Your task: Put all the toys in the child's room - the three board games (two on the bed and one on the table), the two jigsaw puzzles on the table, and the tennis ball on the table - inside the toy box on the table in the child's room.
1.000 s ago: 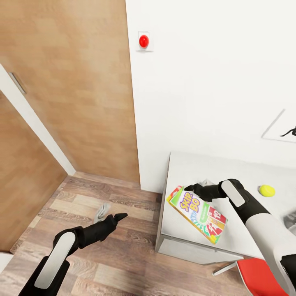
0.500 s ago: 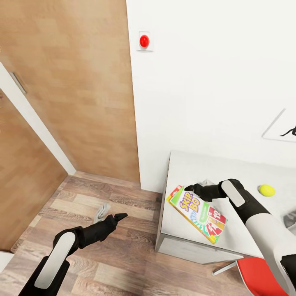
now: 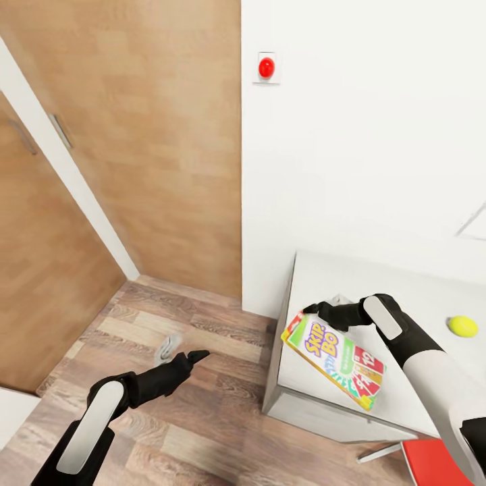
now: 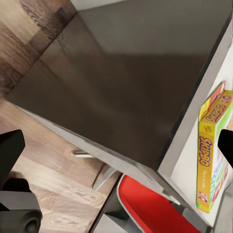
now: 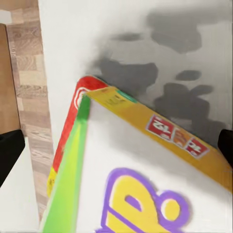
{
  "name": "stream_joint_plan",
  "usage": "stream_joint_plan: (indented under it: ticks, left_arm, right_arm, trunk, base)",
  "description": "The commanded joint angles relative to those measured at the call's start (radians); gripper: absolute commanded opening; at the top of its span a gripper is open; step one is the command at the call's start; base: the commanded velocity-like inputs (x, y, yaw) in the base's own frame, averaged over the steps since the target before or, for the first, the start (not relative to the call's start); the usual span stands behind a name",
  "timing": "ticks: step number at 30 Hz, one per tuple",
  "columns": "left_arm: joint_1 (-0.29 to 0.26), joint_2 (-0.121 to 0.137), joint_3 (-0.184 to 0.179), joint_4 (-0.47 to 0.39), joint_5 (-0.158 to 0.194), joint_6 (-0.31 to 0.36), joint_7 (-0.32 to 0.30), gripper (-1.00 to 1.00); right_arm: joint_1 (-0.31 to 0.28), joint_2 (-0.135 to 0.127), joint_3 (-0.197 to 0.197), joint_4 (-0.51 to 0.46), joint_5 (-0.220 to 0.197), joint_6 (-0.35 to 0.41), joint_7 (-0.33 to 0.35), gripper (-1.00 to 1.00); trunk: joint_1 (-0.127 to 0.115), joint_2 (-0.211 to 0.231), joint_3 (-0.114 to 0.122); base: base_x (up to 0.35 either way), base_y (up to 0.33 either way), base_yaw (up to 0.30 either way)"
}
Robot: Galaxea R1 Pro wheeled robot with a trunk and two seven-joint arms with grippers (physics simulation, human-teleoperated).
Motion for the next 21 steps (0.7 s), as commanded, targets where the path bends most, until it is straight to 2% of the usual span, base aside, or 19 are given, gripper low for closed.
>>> stream_joint_plan:
  ticks: [1, 9, 21]
  left_arm:
    - [-0.001, 0.001, -0.001, -0.001, 0.010, 0.001, 0.010, 1.00]
    - [-0.001, 0.001, -0.002, -0.001, 0.010, 0.001, 0.010, 1.00]
    - [-0.001, 0.001, -0.001, 0.000, 0.010, 0.001, 0.010, 1.00]
  right_arm:
    - [-0.001, -0.001, 0.004, -0.001, -0.001, 0.002, 0.000, 1.00]
    - [-0.001, -0.001, 0.004, -0.001, -0.001, 0.002, 0.000, 1.00]
    - [-0.001, -0.001, 0.004, -0.001, -0.001, 0.001, 0.000, 1.00]
  trunk:
    - [0.001, -0.002, -0.002]
    - [0.001, -0.002, -0.002]
    - [0.001, -0.002, -0.002]
  base:
    - [0.000, 0.000, 0.248]
    - [0.000, 0.000, 0.203]
    - [0.000, 0.000, 0.042]
